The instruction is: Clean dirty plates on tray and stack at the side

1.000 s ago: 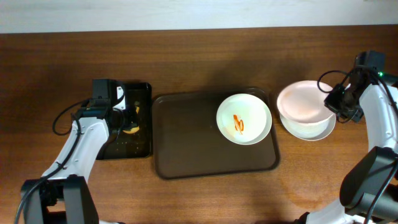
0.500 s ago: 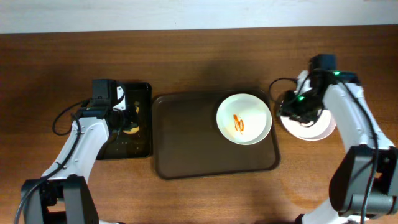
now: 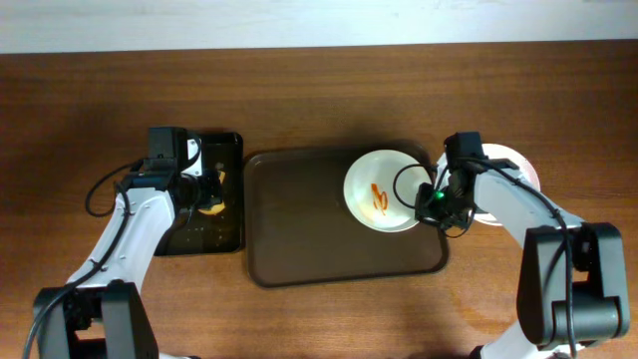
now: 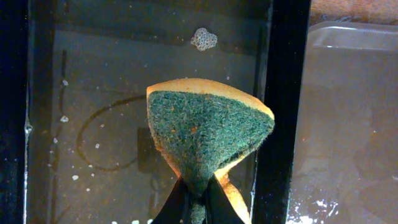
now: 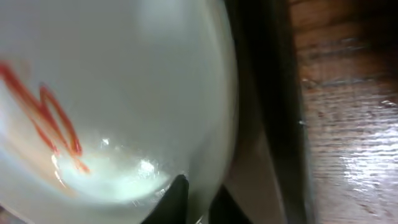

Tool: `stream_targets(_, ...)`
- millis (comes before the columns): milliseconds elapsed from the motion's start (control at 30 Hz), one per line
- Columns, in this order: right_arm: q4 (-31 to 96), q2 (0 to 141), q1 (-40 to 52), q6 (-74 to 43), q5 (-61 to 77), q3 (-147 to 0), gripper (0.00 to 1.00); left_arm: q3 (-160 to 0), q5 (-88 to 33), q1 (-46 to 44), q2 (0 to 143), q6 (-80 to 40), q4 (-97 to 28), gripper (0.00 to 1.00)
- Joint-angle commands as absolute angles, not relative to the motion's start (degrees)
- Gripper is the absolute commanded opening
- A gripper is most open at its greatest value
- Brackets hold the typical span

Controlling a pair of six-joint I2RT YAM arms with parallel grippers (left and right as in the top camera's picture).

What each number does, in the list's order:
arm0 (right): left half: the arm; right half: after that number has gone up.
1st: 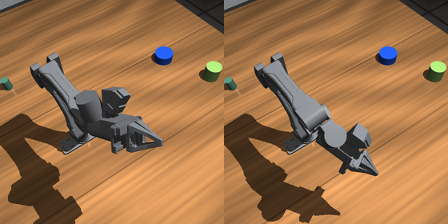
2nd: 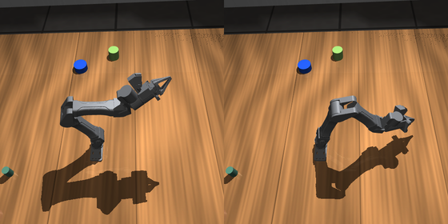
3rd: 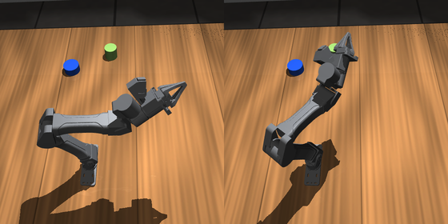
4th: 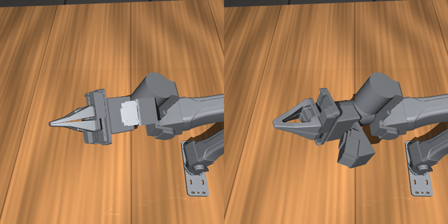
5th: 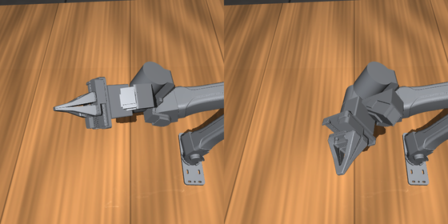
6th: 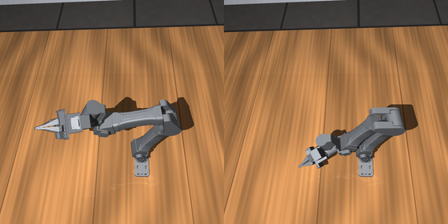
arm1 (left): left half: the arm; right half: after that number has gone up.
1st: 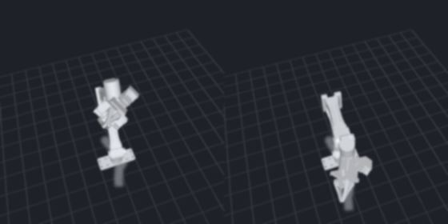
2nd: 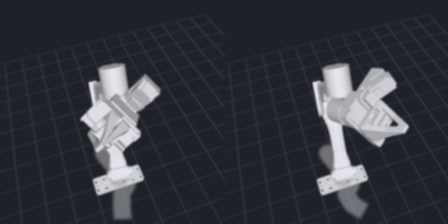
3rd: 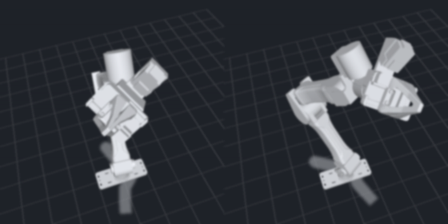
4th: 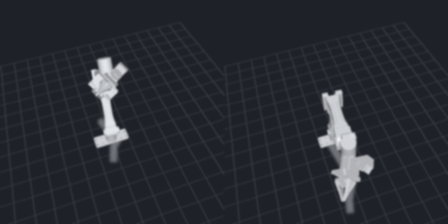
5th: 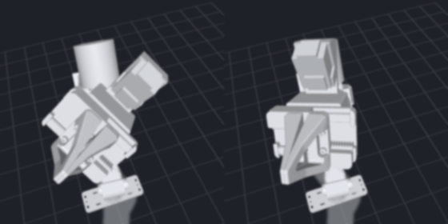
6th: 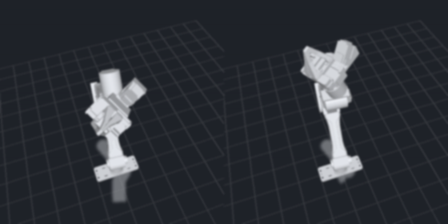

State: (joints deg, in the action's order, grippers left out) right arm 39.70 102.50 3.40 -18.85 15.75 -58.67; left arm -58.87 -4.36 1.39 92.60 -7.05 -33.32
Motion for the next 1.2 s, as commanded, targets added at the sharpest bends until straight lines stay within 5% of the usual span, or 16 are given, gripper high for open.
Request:
stream_targets(0,39.6,102.5,6.2,-19.9,15.9,-58.3,0.05,-59.0,-7.9,1.7,93.1,-6.4,-33.3,0.0)
stream_targets(233,37.8,102.5,13.8,-25.8,15.9,-58.3,0.04,-59.0,-26.3,-1.7,93.1,-6.4,-32.2,0.0)
stream_targets(567,33.9,102.5,16.6,-31.2,16.5,-58.3,0.04,-58.9,-27.5,-18.4,96.6,-33.2,-23.2,0.0)
stream_targets(833,34.0,102.5,16.6,-31.2,16.5,-58.3,0.04,-58.9,-37.3,-25.8,107.2,-43.2,-10.6,0.0)
stream_targets(1167,34.1,102.5,16.6,-31.2,16.5,-58.3,0.04,-58.9,-34.9,-32.0,110.7,-48.6,-7.4,0.0)
